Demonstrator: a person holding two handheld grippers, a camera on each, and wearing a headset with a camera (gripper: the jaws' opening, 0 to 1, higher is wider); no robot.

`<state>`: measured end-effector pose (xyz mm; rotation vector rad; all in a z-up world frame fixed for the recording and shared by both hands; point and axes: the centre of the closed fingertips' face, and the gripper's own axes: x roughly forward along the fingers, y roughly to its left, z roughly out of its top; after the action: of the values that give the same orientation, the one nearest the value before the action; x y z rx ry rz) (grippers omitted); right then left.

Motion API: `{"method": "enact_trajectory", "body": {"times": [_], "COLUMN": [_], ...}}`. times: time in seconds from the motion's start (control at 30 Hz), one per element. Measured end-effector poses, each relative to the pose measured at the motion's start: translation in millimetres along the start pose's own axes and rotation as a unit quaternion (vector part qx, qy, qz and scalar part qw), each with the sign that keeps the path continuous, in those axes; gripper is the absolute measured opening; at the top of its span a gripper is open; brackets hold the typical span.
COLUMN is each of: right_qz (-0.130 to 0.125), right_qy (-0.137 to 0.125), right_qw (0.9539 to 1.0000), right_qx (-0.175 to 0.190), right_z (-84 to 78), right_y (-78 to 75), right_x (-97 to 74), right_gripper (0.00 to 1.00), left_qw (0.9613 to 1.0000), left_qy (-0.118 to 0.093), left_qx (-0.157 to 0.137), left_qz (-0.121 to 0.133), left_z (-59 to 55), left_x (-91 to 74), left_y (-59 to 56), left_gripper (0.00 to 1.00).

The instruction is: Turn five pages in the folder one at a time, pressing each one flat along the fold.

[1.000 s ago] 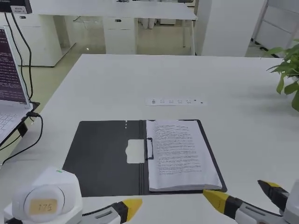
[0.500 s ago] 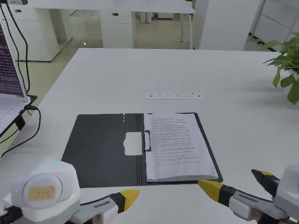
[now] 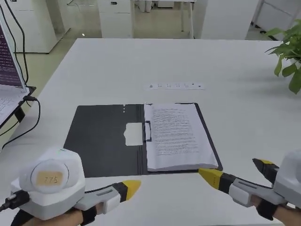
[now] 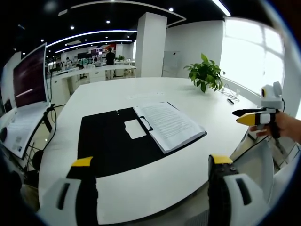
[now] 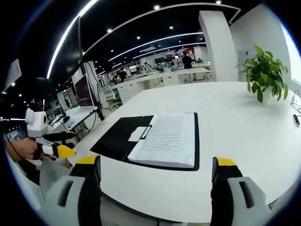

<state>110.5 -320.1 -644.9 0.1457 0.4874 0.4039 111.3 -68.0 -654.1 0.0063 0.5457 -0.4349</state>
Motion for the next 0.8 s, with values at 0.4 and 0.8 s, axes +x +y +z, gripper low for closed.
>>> {"method": "enact_trajectory", "body": {"times": [0.4,0.8], "right_qz": [-0.001,0.002], "right_qy": [0.007,0.003], "right_qw": [0.9999,1.0], "right_qx": [-0.008,-0.009], "right_z": [-2.1,0.9], "right_y": [-0.6,5.0], "right_x": [2.7,3.0], "right_gripper": [1.0,1.0], "left_qw": [1.0,1.0], "left_qy": [0.006,-0.002], "left_qx": [0.002,0.002], "left_qz": [0.004,0.005], "left_z": [-3.1,2.1], "left_x": [-2.6,-6.6], "left_y": [2.5,0.2], "left_gripper": [0.99,0.99]}}
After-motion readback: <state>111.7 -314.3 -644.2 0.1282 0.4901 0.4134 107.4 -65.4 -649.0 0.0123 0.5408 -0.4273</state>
